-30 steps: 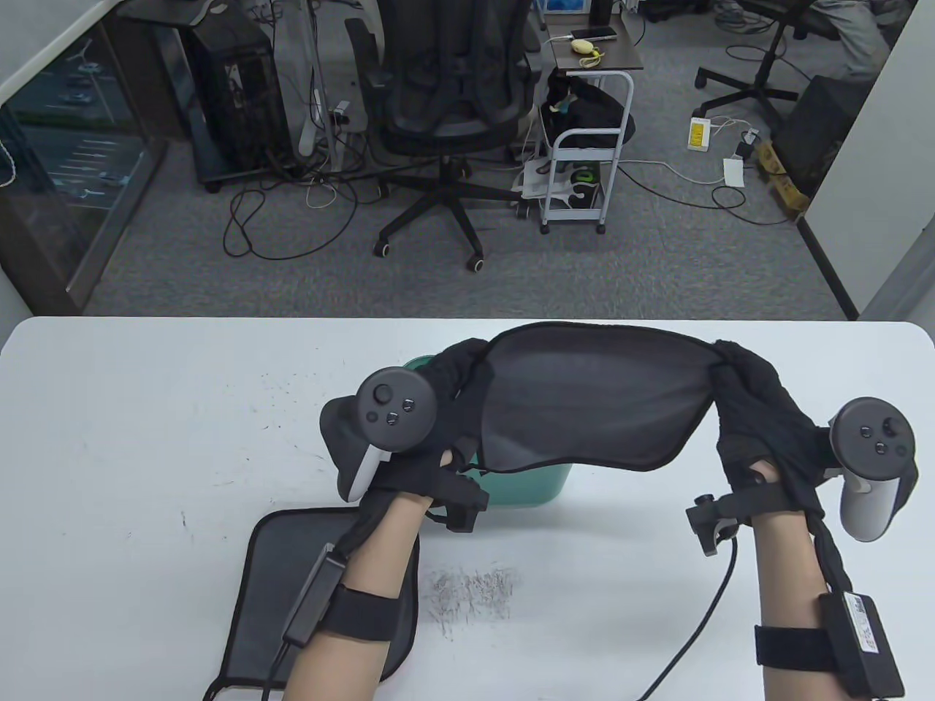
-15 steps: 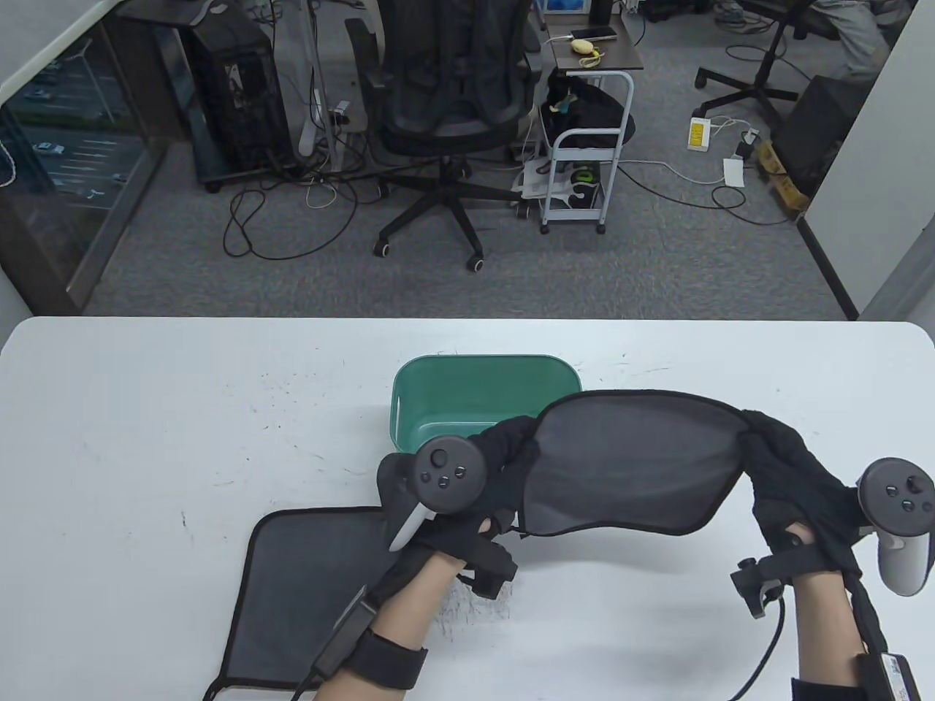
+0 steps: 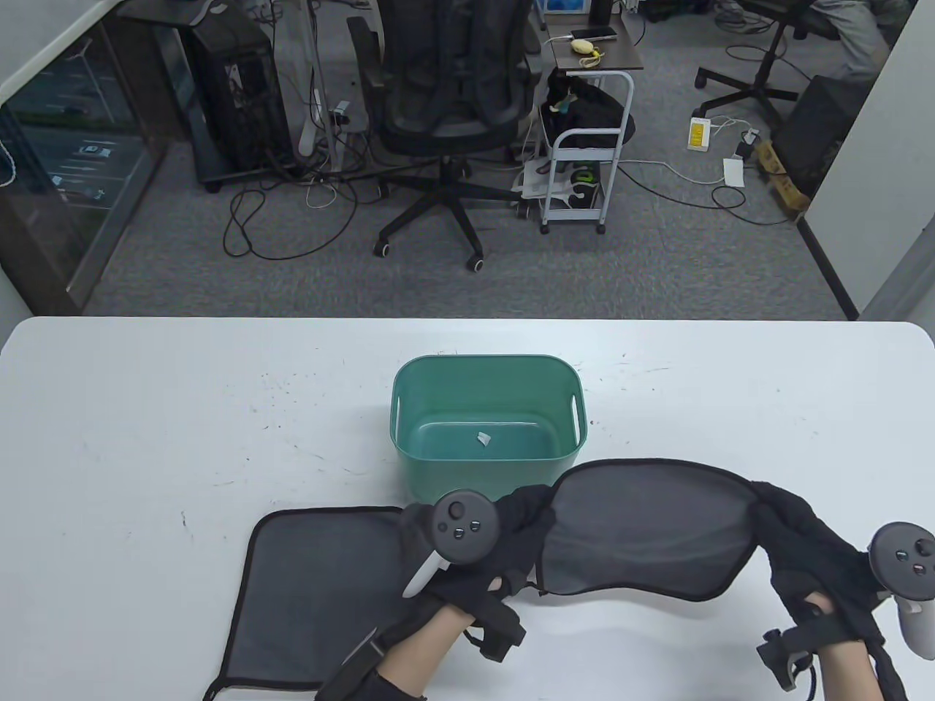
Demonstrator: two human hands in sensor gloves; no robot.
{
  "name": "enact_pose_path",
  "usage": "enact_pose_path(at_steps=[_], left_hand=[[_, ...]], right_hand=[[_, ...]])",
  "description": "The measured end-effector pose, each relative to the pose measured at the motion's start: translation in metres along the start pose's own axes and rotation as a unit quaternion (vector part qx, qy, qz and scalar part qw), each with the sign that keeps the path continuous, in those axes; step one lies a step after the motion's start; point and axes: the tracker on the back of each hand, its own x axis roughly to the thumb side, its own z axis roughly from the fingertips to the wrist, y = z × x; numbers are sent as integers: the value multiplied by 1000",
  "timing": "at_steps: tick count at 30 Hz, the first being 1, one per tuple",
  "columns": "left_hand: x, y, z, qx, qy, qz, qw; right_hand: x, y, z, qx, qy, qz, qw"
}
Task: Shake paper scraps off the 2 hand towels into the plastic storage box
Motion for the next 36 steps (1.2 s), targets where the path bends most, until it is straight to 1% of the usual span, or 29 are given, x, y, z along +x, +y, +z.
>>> enact_pose_path(at_steps=[5, 8, 10, 12, 16, 18, 21, 24, 29, 32, 36], left_hand=[[3, -8, 19, -53, 4, 48, 997], [2, -14, 29, -66, 8, 53, 996], [-3, -23, 33, -86, 11, 76, 993], [-12, -33, 34, -94, 33, 81, 992], [-33, -55, 29, -98, 89, 55, 990], [-37, -63, 24, -93, 110, 30, 989], [-40, -72, 14, -87, 127, -54, 987], [-44, -80, 6, -74, 150, -81, 983], [-51, -92, -1, -65, 177, -118, 975], [-55, -96, -4, -66, 186, -134, 971], [-56, -99, -7, -65, 198, -130, 969]], right_hand=[[-1, -3, 22, 21, 4, 7, 1000], [-6, -2, 32, 39, 15, 8, 999], [-13, 1, 36, 51, 28, 11, 998], [-22, 7, 36, 59, 46, 22, 997], [-46, 25, 25, 78, 91, 52, 991], [-54, 33, 16, 75, 103, 83, 988], [-62, 47, 1, 62, 122, 90, 987], [-66, 59, -12, 46, 135, 108, 984], [-67, 71, -27, 33, 156, 146, 976], [-68, 76, -31, 33, 166, 165, 972], [-72, 82, -34, 22, 173, 192, 966]])
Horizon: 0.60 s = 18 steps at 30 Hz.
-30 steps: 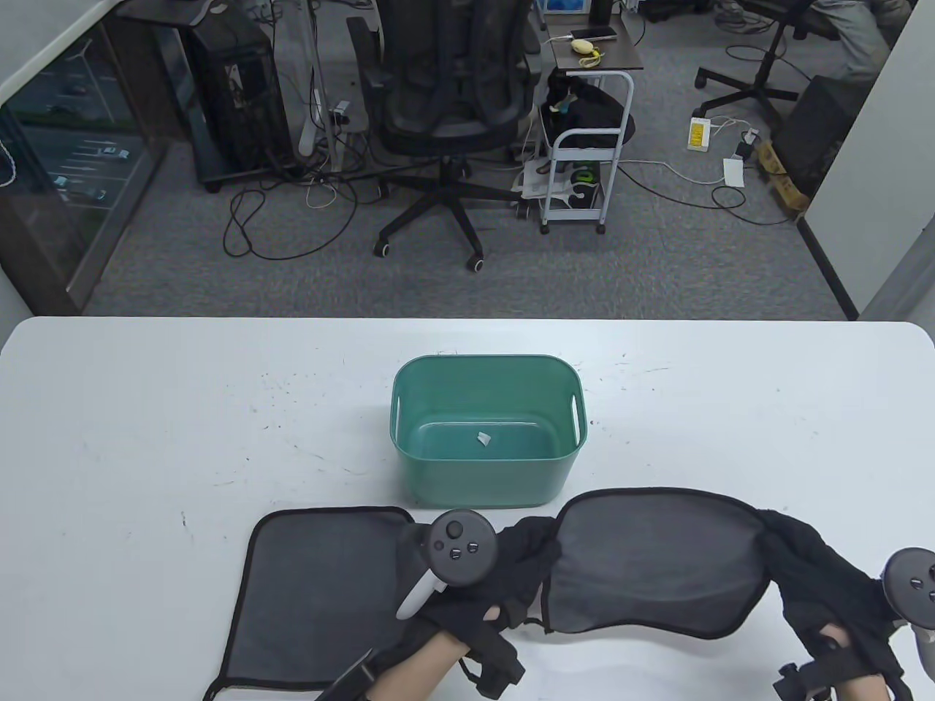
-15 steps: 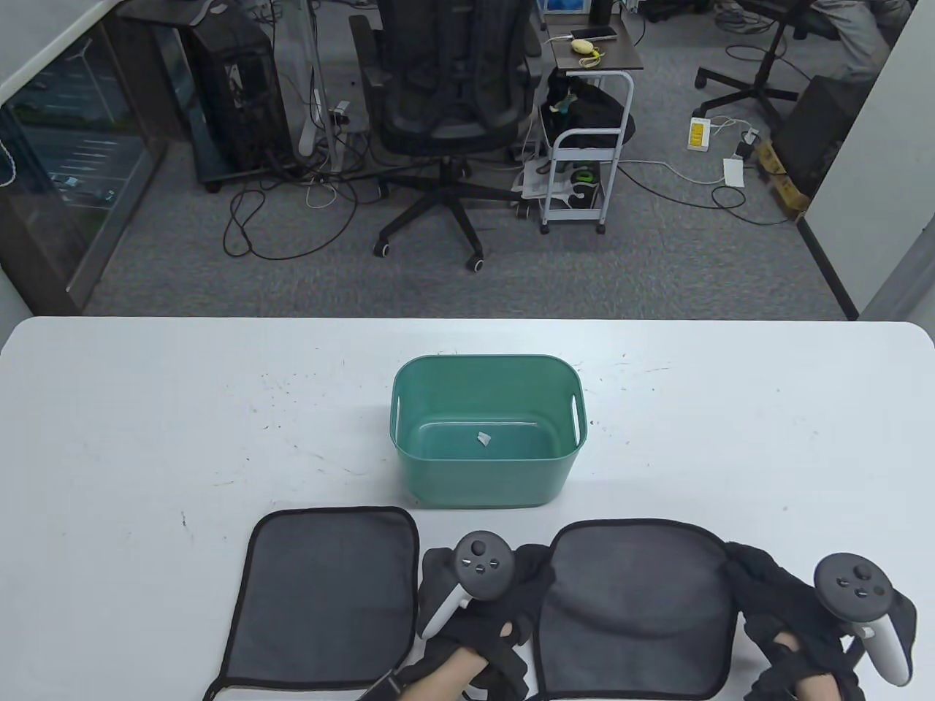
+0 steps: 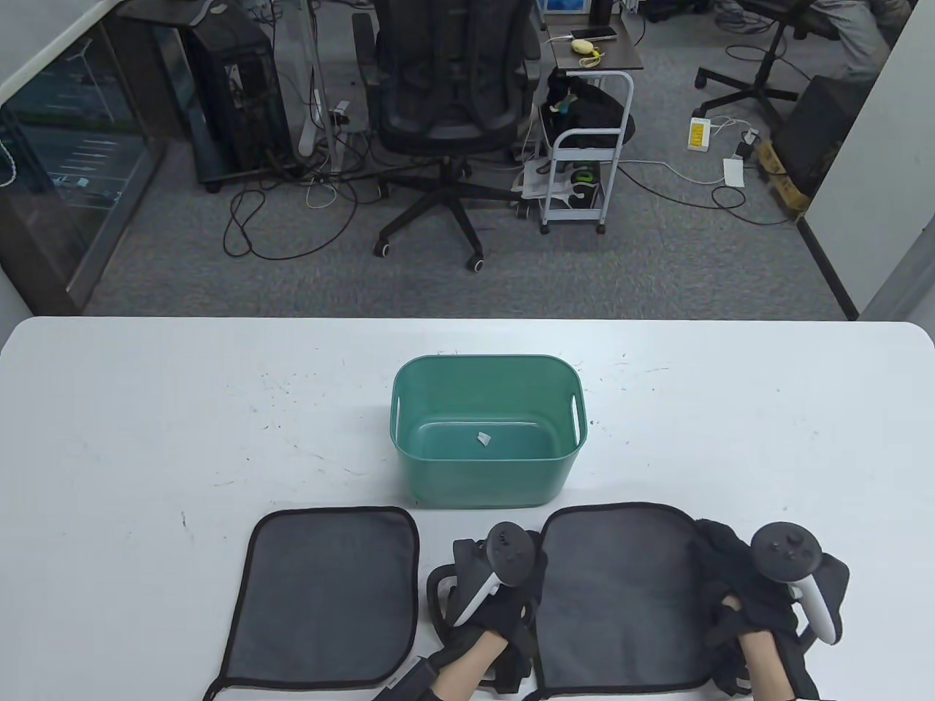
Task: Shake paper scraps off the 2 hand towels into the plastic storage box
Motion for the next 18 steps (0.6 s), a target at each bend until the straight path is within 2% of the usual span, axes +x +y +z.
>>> enact_pose_path(at_steps=[11, 18], left_hand=[[-1, -3, 1, -7, -6, -6, 1000], [-4, -1, 4, -9, -28, 7, 1000]], right_hand=[[-4, 6, -1, -25, 9, 9, 1000], [-6, 7, 1, -22, 7, 6, 1000]])
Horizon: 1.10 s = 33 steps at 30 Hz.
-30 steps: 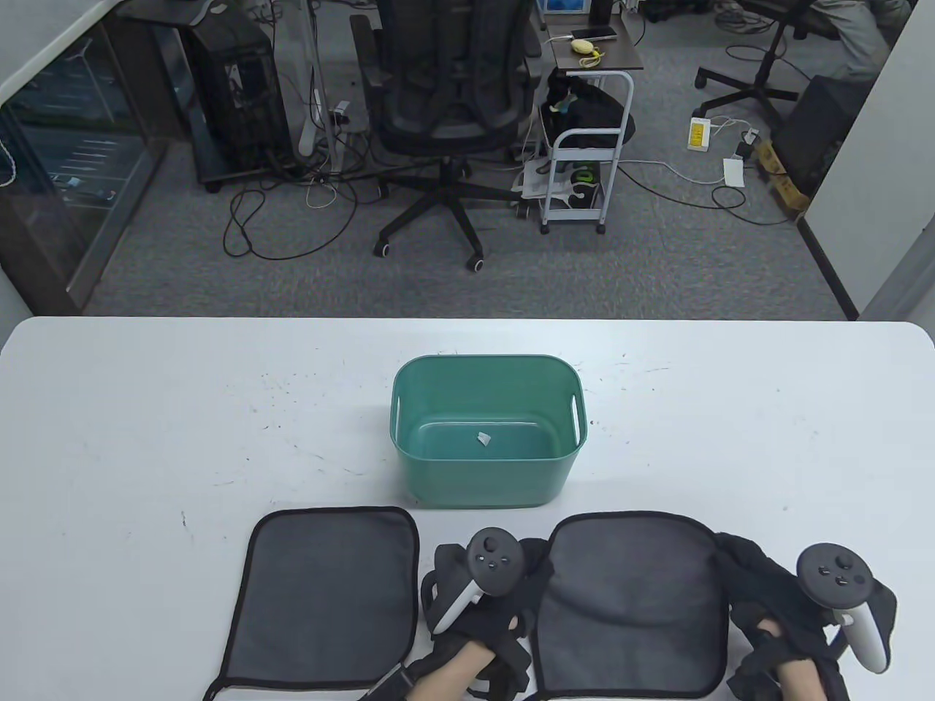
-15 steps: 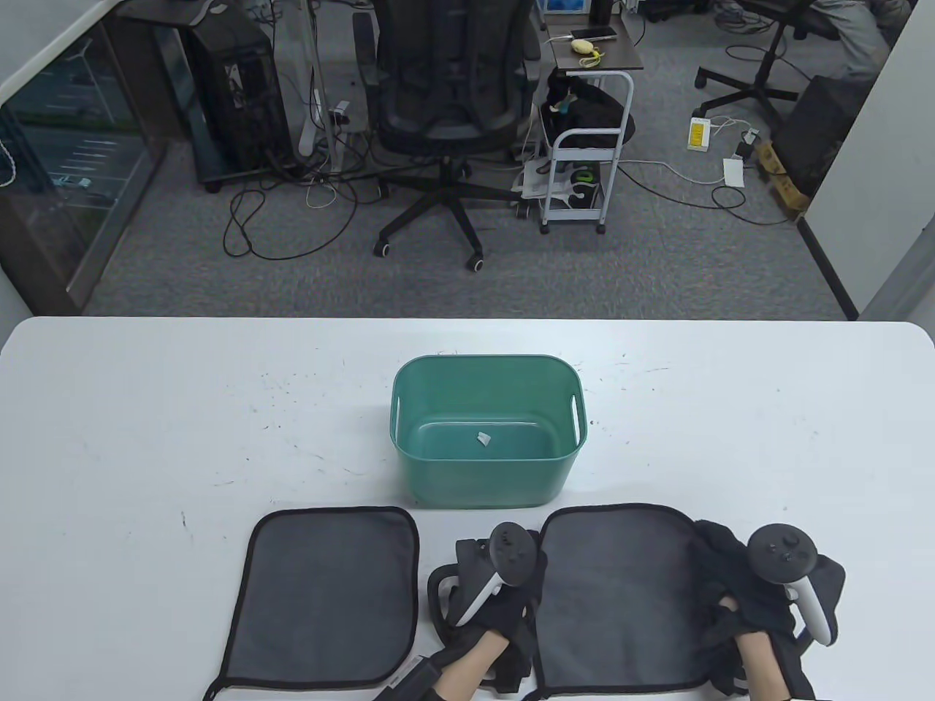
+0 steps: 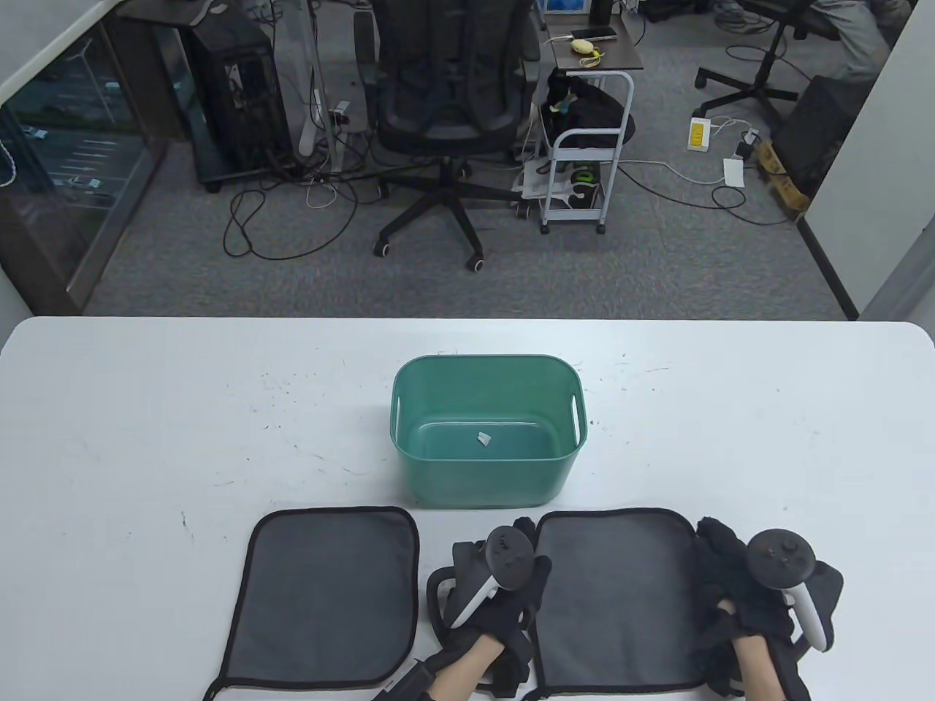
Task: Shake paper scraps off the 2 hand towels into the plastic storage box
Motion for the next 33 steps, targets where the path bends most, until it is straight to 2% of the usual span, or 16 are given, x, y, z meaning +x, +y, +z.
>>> enact_pose_path(at_steps=[3, 8, 11, 15, 19, 27, 33], left_hand=[[-1, 3, 3, 10, -11, 3, 1000], [-4, 17, 12, 31, -40, -50, 997], [-6, 29, 19, 34, -51, -33, 998], [-12, 58, 32, 52, -78, -33, 995], [-27, 90, 46, 97, -82, -47, 991], [-78, 155, 65, 182, -46, -95, 978], [-111, 190, 66, 200, -11, -148, 969]], right_hand=[[-1, 0, 1, -1, 1, 6, 1000], [-4, 1, 2, 9, -8, 0, 1000], [-3, -1, 4, 10, -17, -8, 1000], [11, -3, 11, 4, -56, -11, 998], [31, -4, 16, -4, -94, 4, 996], [89, -17, 27, -28, -170, 21, 985], [124, -25, 28, -53, -195, 44, 978]])
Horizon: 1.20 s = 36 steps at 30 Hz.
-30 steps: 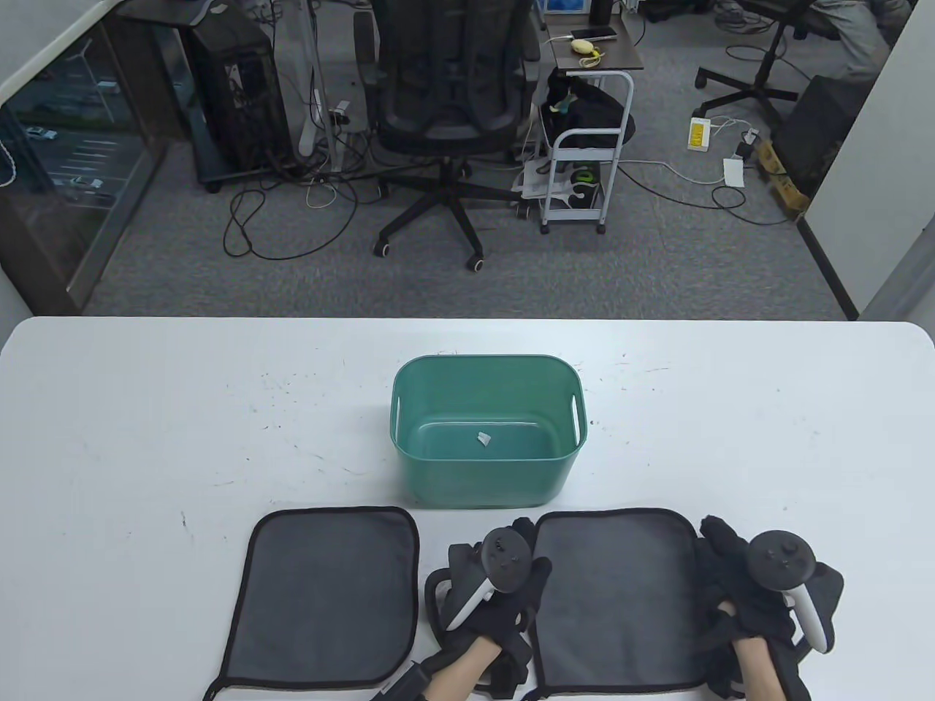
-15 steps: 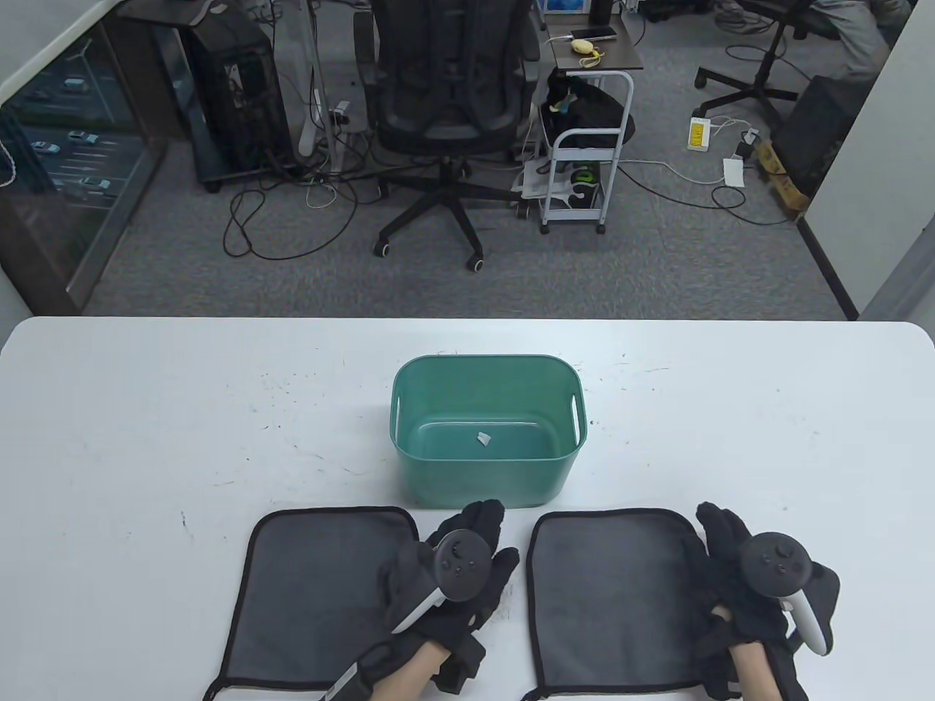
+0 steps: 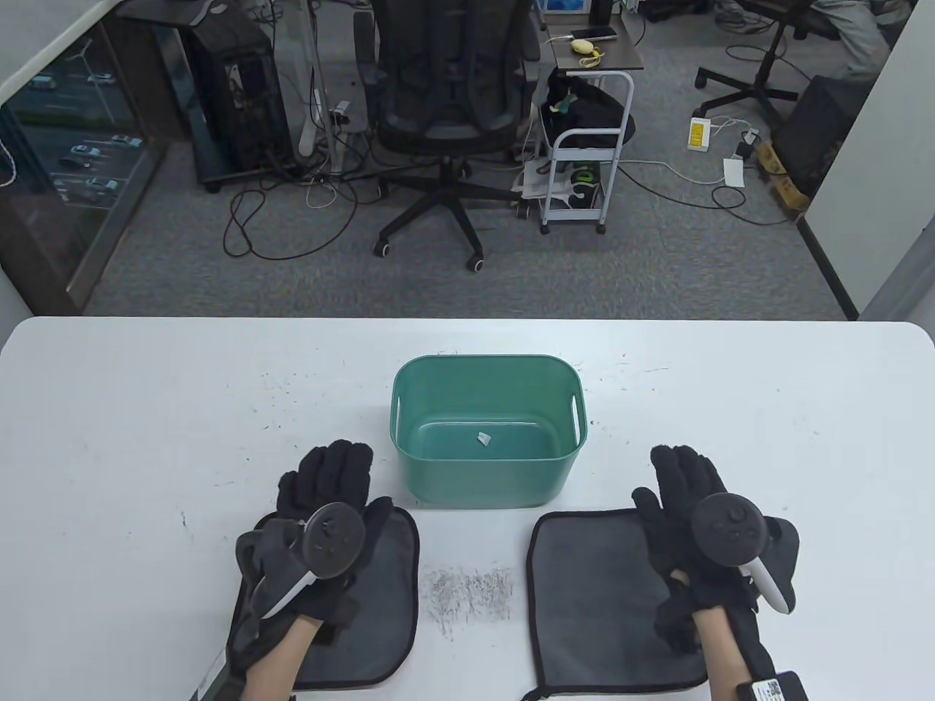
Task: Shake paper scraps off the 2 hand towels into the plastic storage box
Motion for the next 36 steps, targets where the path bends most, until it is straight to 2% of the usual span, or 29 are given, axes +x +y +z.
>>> enact_pose_path(at_steps=[5, 12, 15, 21, 36], left_hand=[[-30, 7, -8, 9, 28, 5, 1000], [-47, 1, -9, 23, 42, 6, 999], [-52, -1, -11, 7, 50, -3, 999], [-55, 0, -9, 19, 63, -9, 998], [-59, -1, -9, 15, 67, -6, 998]], right_hand=[[11, -1, -9, -8, -9, 13, 1000], [6, -2, -12, 0, -12, 18, 1000], [0, -5, -10, -7, -10, 16, 1000], [-2, -7, -6, -7, -14, 13, 1000], [2, -2, -6, 3, -18, 22, 1000]])
